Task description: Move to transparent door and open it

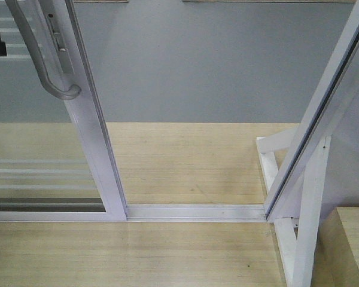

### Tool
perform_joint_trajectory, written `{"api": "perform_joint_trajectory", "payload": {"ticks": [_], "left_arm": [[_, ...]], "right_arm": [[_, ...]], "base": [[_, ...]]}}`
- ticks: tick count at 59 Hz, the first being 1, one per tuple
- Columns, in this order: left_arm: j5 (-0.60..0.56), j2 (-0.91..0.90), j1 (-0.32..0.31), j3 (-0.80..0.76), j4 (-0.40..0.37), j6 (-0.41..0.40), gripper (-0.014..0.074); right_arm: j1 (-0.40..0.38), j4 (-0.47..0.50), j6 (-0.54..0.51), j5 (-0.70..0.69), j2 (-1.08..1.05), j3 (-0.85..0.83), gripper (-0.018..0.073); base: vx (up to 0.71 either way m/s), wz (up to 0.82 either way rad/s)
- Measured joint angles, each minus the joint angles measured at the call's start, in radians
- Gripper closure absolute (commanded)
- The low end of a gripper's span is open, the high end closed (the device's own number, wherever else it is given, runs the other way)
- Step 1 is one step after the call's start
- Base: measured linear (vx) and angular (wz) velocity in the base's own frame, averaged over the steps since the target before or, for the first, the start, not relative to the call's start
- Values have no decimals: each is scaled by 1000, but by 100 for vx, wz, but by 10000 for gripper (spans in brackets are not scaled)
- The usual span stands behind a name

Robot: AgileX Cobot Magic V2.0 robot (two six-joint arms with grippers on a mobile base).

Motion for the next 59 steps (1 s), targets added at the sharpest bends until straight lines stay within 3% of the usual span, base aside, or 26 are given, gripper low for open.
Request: {"api": "perform_joint_trajectory", "payload": {"ticks": [10,20,47,59], "left_arm": [[-28,-178,0,196,0,9,114],[-33,-339,0,291,2,9,114],[60,-498,0,302,1,9,119],[47,-504,0,331,-15,9,240]], "right_arm": [[0,-1,0,4,0,0,-4],[0,-2,0,18,0,0,-4],[0,-3,0,20,0,0,-4],[0,-3,0,21,0,0,-4]], "base": [[0,0],[0,0],[0,0],[0,0]]}}
